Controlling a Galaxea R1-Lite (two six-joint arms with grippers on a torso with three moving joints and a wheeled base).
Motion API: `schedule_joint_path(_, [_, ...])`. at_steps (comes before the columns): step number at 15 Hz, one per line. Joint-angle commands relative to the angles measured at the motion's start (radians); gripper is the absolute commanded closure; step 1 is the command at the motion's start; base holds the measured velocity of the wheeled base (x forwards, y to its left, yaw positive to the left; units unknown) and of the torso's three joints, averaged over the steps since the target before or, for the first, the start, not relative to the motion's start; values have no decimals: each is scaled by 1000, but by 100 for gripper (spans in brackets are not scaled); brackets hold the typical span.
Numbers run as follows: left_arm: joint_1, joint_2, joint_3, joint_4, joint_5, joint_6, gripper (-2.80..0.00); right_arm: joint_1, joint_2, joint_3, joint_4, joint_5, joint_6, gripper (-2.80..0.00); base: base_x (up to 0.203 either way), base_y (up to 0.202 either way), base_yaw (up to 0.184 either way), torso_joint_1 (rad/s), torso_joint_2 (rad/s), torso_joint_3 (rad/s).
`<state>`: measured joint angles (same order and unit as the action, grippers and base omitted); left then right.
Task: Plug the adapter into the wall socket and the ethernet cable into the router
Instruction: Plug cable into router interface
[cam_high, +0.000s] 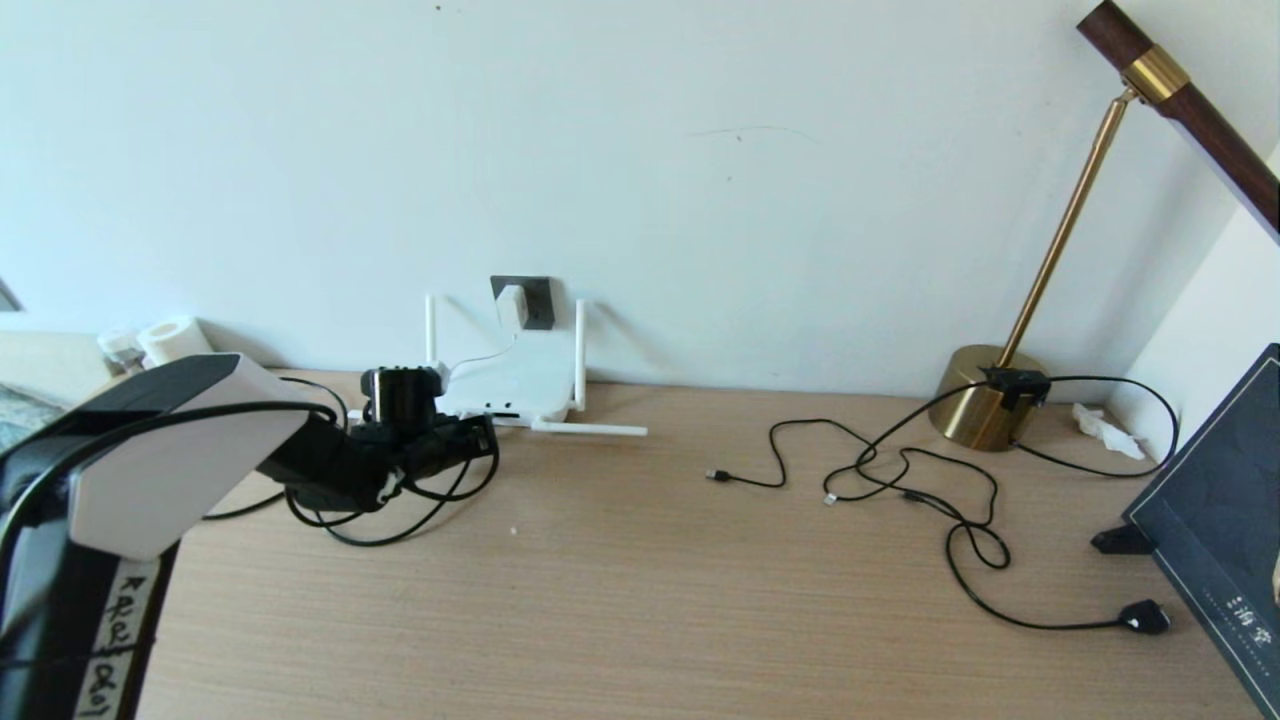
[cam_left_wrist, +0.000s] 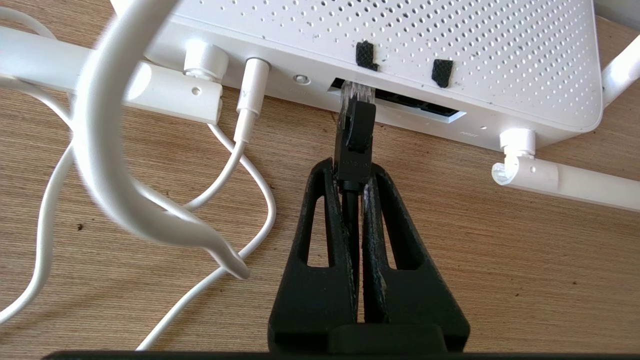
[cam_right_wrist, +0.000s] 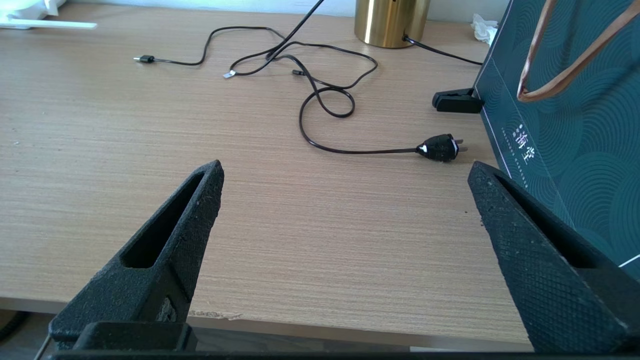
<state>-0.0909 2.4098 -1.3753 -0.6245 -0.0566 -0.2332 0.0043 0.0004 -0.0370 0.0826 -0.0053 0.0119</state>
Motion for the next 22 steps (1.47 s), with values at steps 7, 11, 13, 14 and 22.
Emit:
schedule_joint_path(7, [1, 8, -8, -4, 0, -2, 0, 0, 0, 0, 0, 1, 0, -280, 0, 0, 0, 0, 0, 0])
schedule_joint_path(11, [2, 8, -1, -9, 0, -3, 0, 0, 0, 0, 0, 1, 0, -280, 0, 0, 0, 0, 0, 0])
schedule_joint_path(13, [2, 6, -1, -9, 0, -3, 0, 0, 0, 0, 0, -1, 0, -280, 0, 0, 0, 0, 0, 0])
schedule_joint_path(14, [2, 6, -1, -9, 0, -3, 0, 0, 0, 0, 0, -1, 0, -280, 0, 0, 0, 0, 0, 0])
schedule_joint_path(22, [3, 5, 7, -10, 0, -4, 0, 0, 0, 0, 0, 0, 0, -280, 0, 0, 0, 0, 0, 0])
